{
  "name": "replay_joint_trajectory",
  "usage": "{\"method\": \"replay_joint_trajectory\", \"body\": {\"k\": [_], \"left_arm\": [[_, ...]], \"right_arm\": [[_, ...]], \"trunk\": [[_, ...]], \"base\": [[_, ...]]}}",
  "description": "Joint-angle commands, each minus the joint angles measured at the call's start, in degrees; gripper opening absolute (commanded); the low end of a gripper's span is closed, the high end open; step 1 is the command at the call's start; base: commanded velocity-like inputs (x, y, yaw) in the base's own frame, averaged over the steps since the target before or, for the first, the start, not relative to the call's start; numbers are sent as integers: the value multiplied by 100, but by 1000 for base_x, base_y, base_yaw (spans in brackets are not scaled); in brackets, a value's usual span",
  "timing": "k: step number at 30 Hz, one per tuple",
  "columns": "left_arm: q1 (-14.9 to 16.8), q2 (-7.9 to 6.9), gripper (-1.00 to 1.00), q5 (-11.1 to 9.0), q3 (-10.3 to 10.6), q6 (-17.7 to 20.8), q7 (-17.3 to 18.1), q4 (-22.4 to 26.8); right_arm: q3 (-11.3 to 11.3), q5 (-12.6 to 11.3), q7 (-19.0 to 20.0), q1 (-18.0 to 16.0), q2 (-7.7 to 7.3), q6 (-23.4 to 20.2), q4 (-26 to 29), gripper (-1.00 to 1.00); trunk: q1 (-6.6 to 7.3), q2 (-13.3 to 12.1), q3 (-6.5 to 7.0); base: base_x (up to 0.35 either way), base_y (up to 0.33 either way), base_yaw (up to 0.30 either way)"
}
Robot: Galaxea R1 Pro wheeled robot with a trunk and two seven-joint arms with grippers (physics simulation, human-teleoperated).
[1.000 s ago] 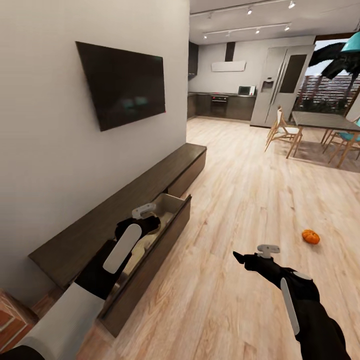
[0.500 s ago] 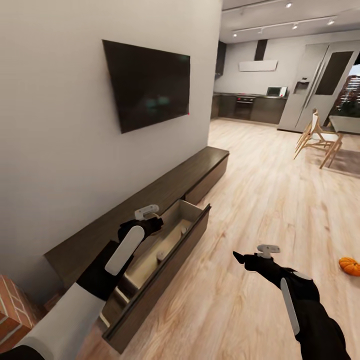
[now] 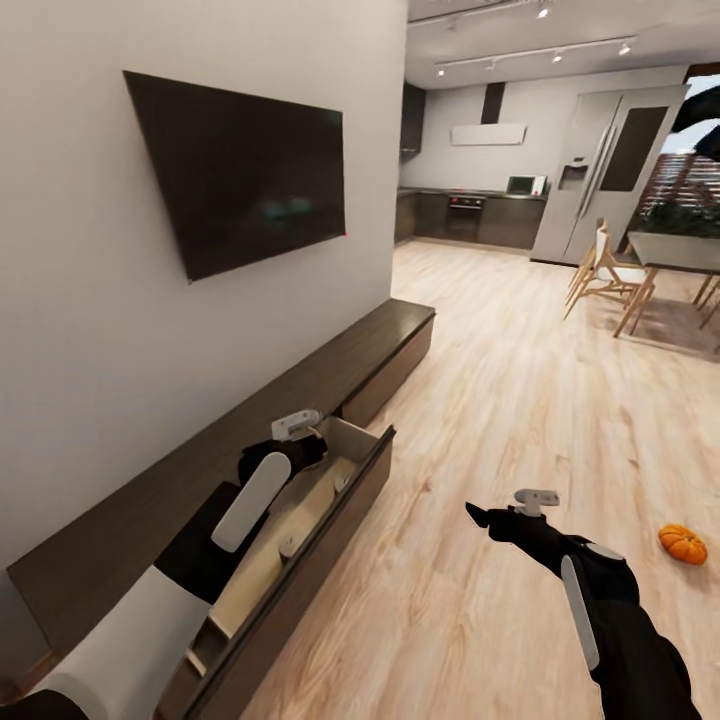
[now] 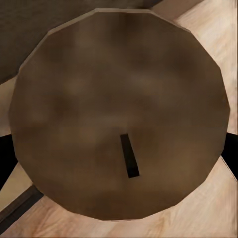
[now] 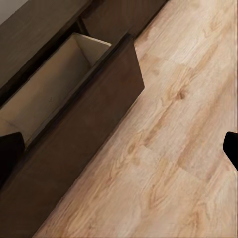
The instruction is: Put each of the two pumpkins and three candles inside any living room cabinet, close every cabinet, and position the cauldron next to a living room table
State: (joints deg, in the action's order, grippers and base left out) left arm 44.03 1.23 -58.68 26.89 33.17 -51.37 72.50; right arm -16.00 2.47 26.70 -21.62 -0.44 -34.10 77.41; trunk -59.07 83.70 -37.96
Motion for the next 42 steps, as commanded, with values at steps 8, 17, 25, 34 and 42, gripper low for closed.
{"method": "replay_joint_trajectory", "body": {"k": [8, 17, 25, 34, 42], "left_arm": [[0, 0, -100, 5, 0, -3, 4, 1], [-34, -33, -100, -37, 33, -33, 35, -33], [-302, -217, -100, -42, 36, 90, 88, -298], [-604, -262, -100, 112, -44, 119, -73, -490], [-685, -272, -100, 119, -44, 120, -75, -509]], "right_arm": [[0, -1, 2, 0, 0, 0, -7, 100], [33, 32, 31, -1, -33, -33, 26, 100], [59, -9, 92, -33, -5, -39, 229, 100], [44, -18, 3, -35, 0, -26, 282, 100], [44, -19, 8, -35, 5, -26, 291, 100]], "trunk": [[0, 0, 48], [0, 0, 69], [0, 0, 69], [0, 0, 69], [0, 0, 69]], "base": [[280, -207, -247], [244, -173, -94], [0, 0, 0], [0, 0, 166], [0, 0, 284]]}}
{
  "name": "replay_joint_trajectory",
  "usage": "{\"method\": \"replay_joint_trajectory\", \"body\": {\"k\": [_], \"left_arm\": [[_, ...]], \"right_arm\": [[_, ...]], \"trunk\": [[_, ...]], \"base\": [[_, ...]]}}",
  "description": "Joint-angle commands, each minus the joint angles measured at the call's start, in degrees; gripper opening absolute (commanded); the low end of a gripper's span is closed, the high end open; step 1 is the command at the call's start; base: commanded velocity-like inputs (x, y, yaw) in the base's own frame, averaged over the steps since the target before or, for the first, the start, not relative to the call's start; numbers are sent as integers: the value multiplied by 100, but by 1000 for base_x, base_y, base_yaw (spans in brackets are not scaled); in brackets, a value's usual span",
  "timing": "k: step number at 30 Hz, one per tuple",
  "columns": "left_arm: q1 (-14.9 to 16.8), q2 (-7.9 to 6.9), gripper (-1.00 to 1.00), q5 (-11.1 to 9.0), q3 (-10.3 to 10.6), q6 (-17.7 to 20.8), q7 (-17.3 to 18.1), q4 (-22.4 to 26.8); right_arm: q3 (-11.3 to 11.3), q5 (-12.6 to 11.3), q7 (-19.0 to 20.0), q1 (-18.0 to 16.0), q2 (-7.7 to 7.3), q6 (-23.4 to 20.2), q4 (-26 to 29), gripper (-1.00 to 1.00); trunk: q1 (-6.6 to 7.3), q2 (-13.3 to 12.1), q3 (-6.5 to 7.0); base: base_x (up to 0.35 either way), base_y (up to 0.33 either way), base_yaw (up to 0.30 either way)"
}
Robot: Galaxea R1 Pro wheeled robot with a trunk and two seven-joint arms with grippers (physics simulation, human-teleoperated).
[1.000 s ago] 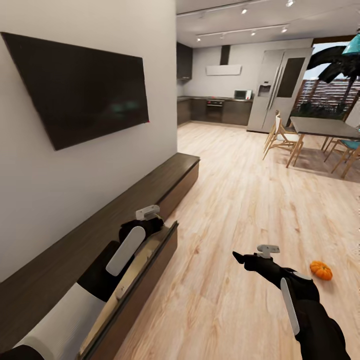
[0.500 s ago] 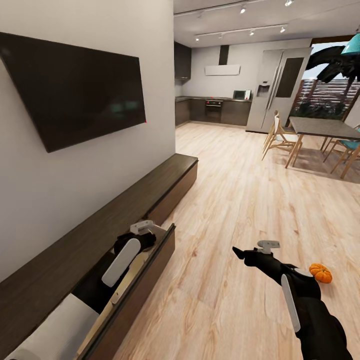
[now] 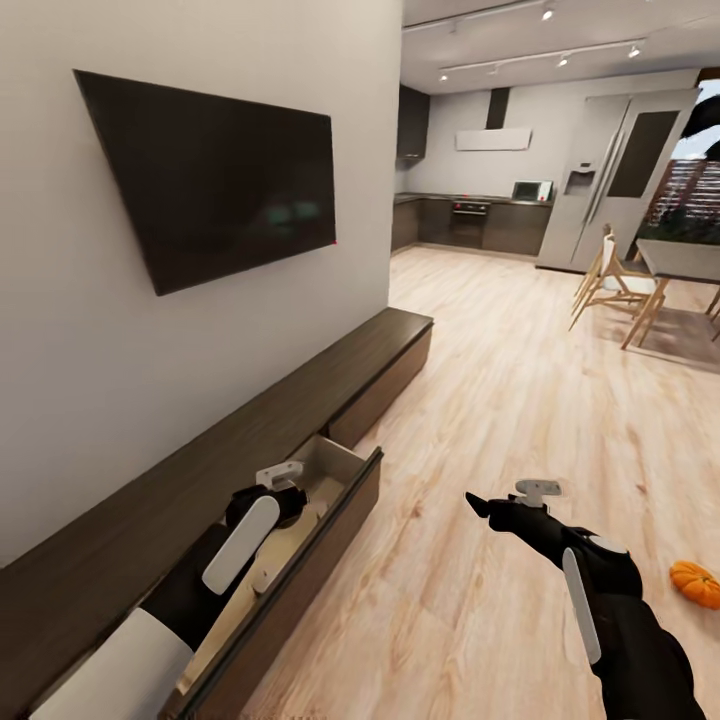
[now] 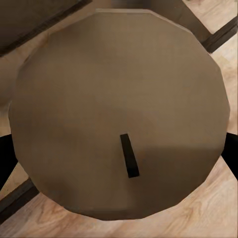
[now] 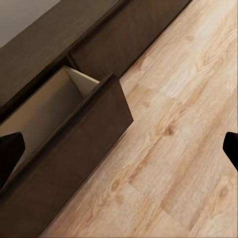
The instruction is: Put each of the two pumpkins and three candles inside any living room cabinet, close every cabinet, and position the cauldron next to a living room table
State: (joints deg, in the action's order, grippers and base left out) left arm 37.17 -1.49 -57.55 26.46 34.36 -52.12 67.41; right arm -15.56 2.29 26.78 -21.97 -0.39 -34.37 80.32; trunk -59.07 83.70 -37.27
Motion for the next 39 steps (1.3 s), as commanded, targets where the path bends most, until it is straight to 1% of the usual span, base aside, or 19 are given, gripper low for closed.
{"method": "replay_joint_trajectory", "body": {"k": [1, 8, 19, 30, 39], "left_arm": [[0, 0, -100, 7, 0, 0, 0, 0], [0, 0, -100, -10, 0, 0, 0, 0], [0, 0, -100, -10, 0, -8, 0, -15], [0, 0, -100, -3, 0, 0, 25, -35], [0, 0, -100, -2, 5, 0, 27, -35]], "right_arm": [[0, -1, -1, 0, 0, 0, 0, 100], [0, -1, 2, 0, -4, 0, 1, 100], [0, -10, 3, 0, 4, -7, 10, 100], [0, -10, 3, 0, 13, 0, 10, 100], [0, -10, 3, 0, 20, -3, 10, 100]], "trunk": [[0, 0, 0], [0, 0, 0], [0, 0, 0], [0, 0, 0], [0, 0, 0]], "base": [[0, 0, 286], [0, 0, 255], [0, 0, 15], [315, -5, 0], [280, -131, 0]]}}
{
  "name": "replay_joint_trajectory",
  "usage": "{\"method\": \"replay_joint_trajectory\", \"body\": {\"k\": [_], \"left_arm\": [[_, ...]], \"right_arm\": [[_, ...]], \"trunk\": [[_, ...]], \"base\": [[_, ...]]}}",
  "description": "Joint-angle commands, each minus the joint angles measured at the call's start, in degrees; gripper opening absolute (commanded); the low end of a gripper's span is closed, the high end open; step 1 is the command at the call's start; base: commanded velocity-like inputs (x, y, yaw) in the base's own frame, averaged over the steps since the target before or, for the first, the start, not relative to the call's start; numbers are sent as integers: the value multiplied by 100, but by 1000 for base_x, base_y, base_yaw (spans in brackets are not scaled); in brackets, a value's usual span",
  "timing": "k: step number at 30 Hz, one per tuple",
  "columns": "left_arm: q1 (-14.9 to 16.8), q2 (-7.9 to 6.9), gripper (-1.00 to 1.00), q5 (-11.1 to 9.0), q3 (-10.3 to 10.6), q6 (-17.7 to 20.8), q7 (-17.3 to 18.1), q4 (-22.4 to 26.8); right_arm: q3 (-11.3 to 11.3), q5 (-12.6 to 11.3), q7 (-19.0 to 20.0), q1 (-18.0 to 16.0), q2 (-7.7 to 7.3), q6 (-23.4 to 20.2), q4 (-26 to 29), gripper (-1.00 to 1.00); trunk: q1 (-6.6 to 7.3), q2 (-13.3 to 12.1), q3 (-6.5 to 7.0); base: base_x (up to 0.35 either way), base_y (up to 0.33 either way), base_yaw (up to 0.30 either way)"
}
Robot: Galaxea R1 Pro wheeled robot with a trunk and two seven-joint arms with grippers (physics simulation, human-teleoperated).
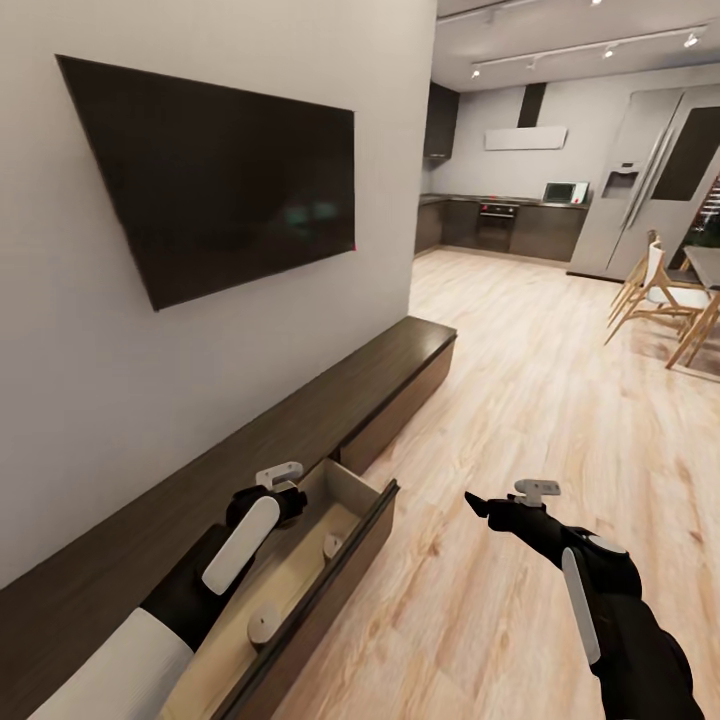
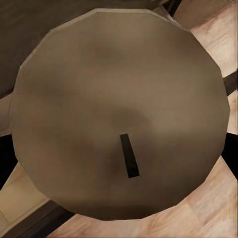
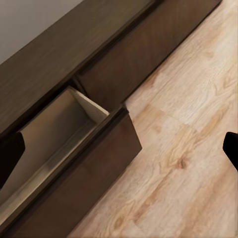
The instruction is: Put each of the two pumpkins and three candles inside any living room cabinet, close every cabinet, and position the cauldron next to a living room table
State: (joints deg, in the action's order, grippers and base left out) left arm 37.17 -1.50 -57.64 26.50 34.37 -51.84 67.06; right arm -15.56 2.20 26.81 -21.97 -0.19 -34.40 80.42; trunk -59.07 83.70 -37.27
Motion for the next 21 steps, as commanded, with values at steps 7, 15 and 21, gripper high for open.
{"method": "replay_joint_trajectory", "body": {"k": [7, 15, 21], "left_arm": [[0, 0, -100, 7, 2, -9, -3, 1], [0, -2, -100, 7, -1, -9, 8, 0], [0, -8, -100, 14, 4, -9, 8, 0]], "right_arm": [[-8, 0, 0, 0, 2, 3, 0, 100], [-9, 0, 0, 0, 11, 3, 0, 100], [-9, 0, 0, 0, 11, 3, 0, 100]], "trunk": [[0, 0, -31], [0, 0, -38], [0, 0, -38]], "base": [[33, -23, 146], [49, -52, 30], [202, -184, 0]]}}
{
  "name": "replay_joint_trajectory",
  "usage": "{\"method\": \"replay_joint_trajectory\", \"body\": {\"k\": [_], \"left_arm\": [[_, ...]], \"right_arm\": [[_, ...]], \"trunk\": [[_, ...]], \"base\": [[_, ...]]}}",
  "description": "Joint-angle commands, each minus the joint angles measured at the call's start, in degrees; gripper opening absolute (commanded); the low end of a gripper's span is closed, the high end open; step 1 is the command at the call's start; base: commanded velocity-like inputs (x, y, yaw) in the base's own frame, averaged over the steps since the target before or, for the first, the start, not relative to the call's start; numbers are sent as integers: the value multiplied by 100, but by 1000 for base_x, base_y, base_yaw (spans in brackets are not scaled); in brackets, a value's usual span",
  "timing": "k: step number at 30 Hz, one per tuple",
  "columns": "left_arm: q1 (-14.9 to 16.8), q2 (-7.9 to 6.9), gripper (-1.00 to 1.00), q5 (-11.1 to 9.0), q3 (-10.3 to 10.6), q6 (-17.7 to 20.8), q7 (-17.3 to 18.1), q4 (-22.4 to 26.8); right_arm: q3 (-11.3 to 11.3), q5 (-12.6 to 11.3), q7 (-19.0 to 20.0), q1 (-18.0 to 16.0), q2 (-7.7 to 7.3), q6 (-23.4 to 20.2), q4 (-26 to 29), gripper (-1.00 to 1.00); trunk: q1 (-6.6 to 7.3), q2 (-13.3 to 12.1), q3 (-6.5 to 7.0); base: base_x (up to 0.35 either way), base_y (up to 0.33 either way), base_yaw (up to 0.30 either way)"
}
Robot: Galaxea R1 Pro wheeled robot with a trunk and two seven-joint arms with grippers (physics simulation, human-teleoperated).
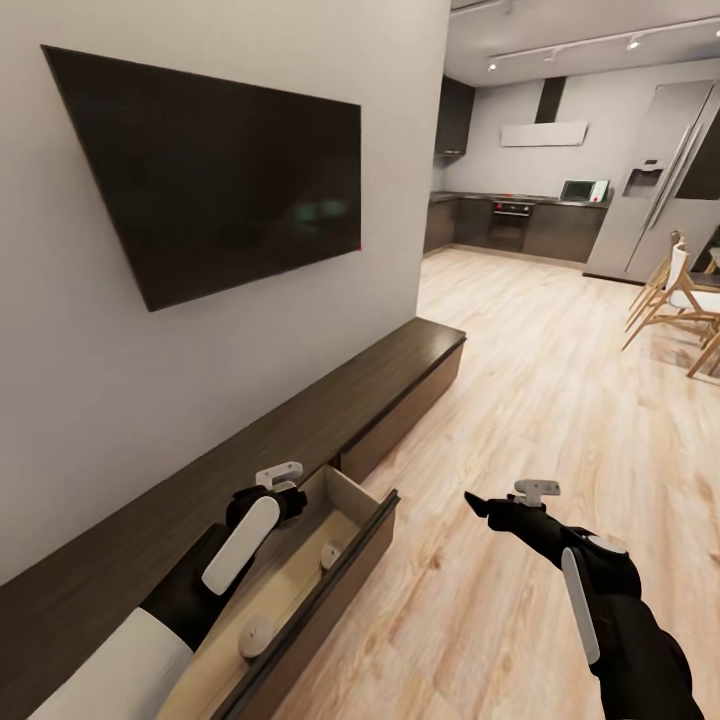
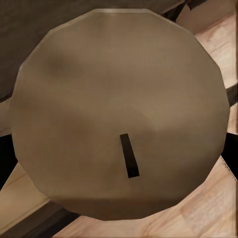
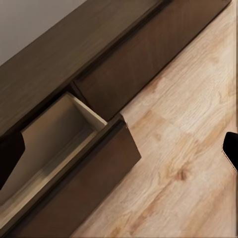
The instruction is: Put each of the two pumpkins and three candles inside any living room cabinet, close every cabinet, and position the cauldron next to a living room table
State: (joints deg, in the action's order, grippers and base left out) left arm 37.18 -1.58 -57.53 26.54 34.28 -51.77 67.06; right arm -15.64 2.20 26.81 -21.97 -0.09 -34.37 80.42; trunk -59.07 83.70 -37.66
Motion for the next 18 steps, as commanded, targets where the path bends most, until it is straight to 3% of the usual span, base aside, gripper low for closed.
{"method": "replay_joint_trajectory", "body": {"k": [1, 12, 18], "left_arm": [[0, 1, -100, 4, 0, -1, 0, 0], [0, 28, -100, 13, 8, -1, 8, -220], [0, 34, -100, 17, -5, -7, 1, -236]], "right_arm": [[0, 0, 0, 0, 0, 0, 0, 100], [0, 0, 0, -1, 7, 0, 0, 100], [0, 0, -1, 0, 9, 0, 0, 100]], "trunk": [[0, 0, 0], [0, 0, 0], [0, 0, 0]], "base": [[221, -204, 0], [201, -241, 2], [84, -183, 208]]}}
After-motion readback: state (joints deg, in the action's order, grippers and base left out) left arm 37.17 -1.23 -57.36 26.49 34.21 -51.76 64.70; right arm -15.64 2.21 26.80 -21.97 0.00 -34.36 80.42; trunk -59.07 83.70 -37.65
